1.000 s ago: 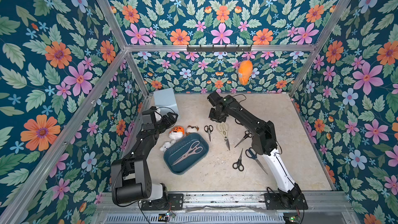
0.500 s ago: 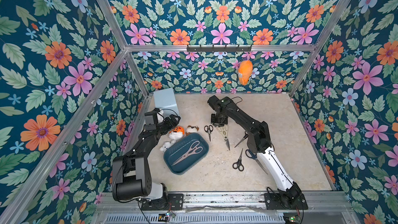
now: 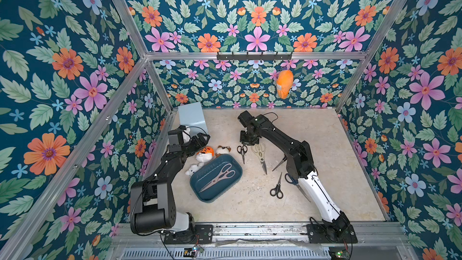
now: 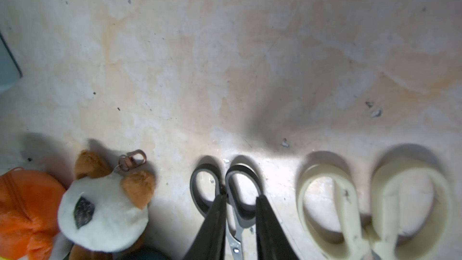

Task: Put the scissors into the storage box
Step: Pick up the scissors from the center of the board.

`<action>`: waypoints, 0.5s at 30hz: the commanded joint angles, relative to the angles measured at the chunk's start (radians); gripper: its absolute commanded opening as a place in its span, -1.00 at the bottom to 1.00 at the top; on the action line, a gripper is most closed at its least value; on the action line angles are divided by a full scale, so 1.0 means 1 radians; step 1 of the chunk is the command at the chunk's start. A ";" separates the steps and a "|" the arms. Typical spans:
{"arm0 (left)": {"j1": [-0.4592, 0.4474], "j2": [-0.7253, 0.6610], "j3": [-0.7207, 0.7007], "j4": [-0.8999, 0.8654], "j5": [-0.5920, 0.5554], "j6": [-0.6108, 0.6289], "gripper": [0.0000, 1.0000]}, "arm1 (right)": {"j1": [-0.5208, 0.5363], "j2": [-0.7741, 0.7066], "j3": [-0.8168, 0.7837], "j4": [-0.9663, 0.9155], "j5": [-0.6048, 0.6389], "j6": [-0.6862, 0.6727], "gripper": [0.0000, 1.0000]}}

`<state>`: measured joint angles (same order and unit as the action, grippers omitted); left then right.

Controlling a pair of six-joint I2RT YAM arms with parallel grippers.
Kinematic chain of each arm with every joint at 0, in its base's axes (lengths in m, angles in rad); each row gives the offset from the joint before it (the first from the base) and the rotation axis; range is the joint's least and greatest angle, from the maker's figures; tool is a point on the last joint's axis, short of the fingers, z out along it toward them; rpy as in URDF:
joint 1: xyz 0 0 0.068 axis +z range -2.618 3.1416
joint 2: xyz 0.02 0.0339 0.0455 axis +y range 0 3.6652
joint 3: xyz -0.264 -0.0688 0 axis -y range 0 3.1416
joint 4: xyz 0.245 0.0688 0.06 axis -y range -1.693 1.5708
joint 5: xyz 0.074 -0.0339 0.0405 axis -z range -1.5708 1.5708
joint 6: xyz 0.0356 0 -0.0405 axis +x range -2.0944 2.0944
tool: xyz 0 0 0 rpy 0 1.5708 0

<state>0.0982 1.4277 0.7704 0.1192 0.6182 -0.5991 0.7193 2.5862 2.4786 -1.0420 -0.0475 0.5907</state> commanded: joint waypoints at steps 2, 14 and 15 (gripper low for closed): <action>0.001 -0.001 0.000 0.013 0.003 0.004 0.82 | 0.002 0.011 0.000 0.009 0.050 0.008 -0.52; 0.001 -0.006 0.000 0.012 0.004 0.004 0.82 | 0.022 0.035 -0.007 -0.028 0.082 -0.006 -0.55; 0.001 -0.006 0.000 0.012 0.004 0.005 0.82 | 0.021 0.035 -0.008 -0.032 0.086 -0.006 -0.54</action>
<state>0.0982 1.4269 0.7704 0.1192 0.6182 -0.5991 0.7391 2.6148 2.4722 -1.0477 0.0086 0.5892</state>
